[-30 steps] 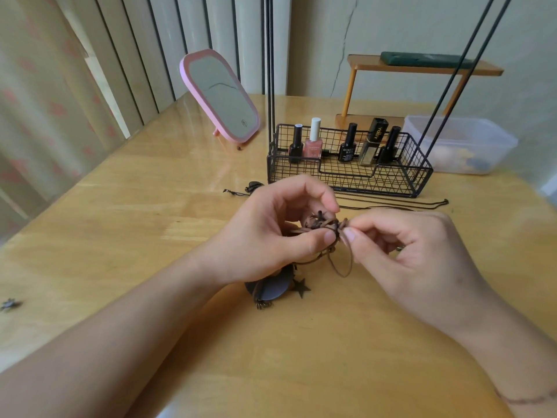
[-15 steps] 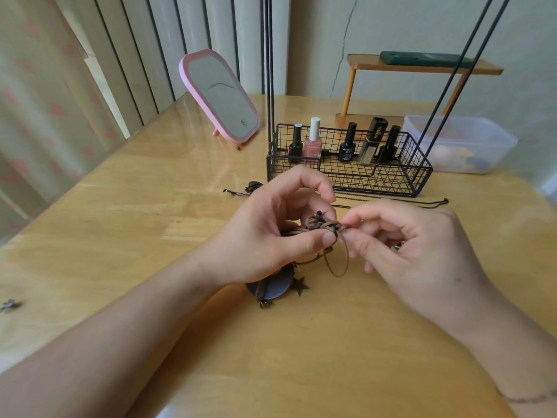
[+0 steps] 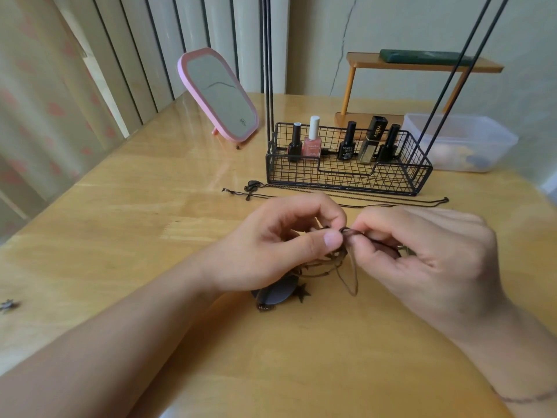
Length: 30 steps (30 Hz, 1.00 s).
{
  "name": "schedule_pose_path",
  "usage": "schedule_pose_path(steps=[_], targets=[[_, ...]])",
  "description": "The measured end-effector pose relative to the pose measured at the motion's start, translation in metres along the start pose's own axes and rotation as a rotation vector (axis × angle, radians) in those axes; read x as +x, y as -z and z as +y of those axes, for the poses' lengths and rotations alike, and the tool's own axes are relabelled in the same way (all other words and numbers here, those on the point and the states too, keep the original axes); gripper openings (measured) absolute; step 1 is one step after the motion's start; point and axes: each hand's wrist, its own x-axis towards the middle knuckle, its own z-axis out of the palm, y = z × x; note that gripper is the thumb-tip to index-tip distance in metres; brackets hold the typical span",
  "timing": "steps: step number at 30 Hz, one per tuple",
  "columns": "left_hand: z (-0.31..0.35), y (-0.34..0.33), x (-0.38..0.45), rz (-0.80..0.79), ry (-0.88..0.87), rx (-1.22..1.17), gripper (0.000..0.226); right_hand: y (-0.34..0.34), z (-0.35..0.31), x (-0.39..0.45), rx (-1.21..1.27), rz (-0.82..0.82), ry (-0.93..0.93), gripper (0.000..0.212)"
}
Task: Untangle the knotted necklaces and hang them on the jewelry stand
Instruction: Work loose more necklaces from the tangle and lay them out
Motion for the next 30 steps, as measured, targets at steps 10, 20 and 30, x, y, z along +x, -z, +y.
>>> schedule_pose_path(steps=[10,20,30], targets=[[0.0009,0.0044,0.0008,0.055,-0.029,0.020,0.013,0.0010,0.0022,0.0020,-0.062,-0.098,0.143,0.015],[-0.0071,0.0012,0.0049,0.102,0.048,-0.076,0.013,-0.0007,0.0040,0.0043,0.050,-0.232,0.060,0.006],[-0.0030,0.0000,0.0042,0.092,0.190,-0.147,0.016,-0.0013,0.0022,0.0052,-0.029,-0.188,0.137,0.009]])
